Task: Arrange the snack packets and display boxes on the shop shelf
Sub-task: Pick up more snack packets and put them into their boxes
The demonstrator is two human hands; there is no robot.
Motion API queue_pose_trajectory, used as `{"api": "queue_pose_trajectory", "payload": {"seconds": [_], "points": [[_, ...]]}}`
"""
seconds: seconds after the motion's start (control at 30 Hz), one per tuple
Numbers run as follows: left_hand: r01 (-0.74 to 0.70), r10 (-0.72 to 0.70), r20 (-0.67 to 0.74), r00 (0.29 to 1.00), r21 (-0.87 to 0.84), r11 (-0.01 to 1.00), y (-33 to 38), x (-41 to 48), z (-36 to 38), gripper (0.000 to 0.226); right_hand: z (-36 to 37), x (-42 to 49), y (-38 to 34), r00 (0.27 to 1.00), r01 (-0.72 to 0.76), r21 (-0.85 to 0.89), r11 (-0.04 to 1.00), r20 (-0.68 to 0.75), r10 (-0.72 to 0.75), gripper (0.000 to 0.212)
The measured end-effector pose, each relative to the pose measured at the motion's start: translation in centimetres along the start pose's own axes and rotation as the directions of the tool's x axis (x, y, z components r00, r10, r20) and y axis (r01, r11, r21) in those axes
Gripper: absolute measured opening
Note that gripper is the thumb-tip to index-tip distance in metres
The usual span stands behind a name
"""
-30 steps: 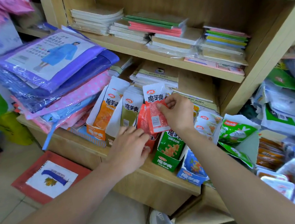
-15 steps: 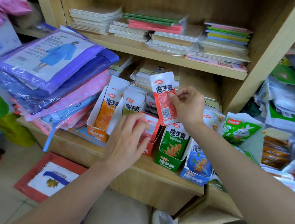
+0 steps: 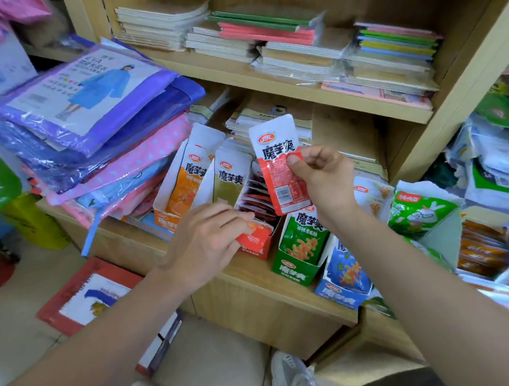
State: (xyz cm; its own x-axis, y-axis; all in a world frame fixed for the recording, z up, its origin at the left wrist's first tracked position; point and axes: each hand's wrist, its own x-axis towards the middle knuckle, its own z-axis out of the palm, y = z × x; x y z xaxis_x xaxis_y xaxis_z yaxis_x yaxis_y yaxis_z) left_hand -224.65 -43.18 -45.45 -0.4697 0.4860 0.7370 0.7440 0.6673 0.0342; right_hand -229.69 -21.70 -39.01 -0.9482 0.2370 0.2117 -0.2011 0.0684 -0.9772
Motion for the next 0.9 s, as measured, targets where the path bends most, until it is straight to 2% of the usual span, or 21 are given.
{"api": "queue_pose_trajectory", "payload": {"seconds": [0.17, 0.27, 0.4, 0.47, 0.53, 0.6, 0.67, 0.8, 0.9], "points": [[0.058, -0.057, 0.037, 0.998, -0.023, 0.998, 0.2, 0.7, -0.3, 0.009, 0.9, -0.7, -0.6, 0.998, 0.062, 0.172, 0.983, -0.039, -0.056, 0.019], [0.089, -0.09, 0.07, 0.993, 0.014, 0.996, 0.3, 1.1, 0.1, 0.019, 1.0, -0.7, -0.9, 0.994, 0.108, 0.211, 0.972, -0.053, -0.099, 0.02], [0.115, -0.112, 0.102, 0.988, -0.026, 0.993, 0.2, 1.2, 0.2, 0.02, 0.8, 0.2, -1.0, 0.984, 0.165, 0.231, 0.959, -0.103, -0.144, 0.019], [0.182, -0.171, 0.171, 0.97, -0.049, 0.982, 0.4, 1.7, 0.0, 0.034, 0.9, 0.3, -0.7, 0.984, 0.17, 0.223, 0.96, -0.087, -0.154, 0.019], [0.259, -0.234, 0.234, 0.944, -0.081, 0.963, 0.5, 2.5, -0.1, 0.053, 1.2, -0.1, -0.1, 0.984, 0.18, 0.156, 0.971, -0.025, -0.178, 0.019], [0.293, -0.259, 0.273, 0.926, -0.09, 0.952, 0.6, 3.5, -0.1, 0.059, 1.5, -0.6, 0.5, 0.98, 0.193, 0.052, 0.98, 0.039, -0.195, 0.021], [0.291, -0.255, 0.289, 0.922, -0.087, 0.953, 0.5, 3.8, 0.0, 0.053, 1.3, -0.6, 0.7, 0.971, 0.233, -0.113, 0.966, 0.084, -0.225, 0.023], [0.282, -0.247, 0.322, 0.914, -0.065, 0.957, 0.2, 3.0, 0.3, 0.048, 0.1, -0.7, 1.0, 0.941, 0.331, -0.446, 0.832, 0.219, -0.257, 0.021], [0.279, -0.243, 0.315, 0.918, -0.072, 0.958, 0.3, 2.9, 0.3, 0.044, -0.3, -0.7, 1.2, 0.95, 0.311, -0.509, 0.803, 0.201, -0.241, 0.023]]}}
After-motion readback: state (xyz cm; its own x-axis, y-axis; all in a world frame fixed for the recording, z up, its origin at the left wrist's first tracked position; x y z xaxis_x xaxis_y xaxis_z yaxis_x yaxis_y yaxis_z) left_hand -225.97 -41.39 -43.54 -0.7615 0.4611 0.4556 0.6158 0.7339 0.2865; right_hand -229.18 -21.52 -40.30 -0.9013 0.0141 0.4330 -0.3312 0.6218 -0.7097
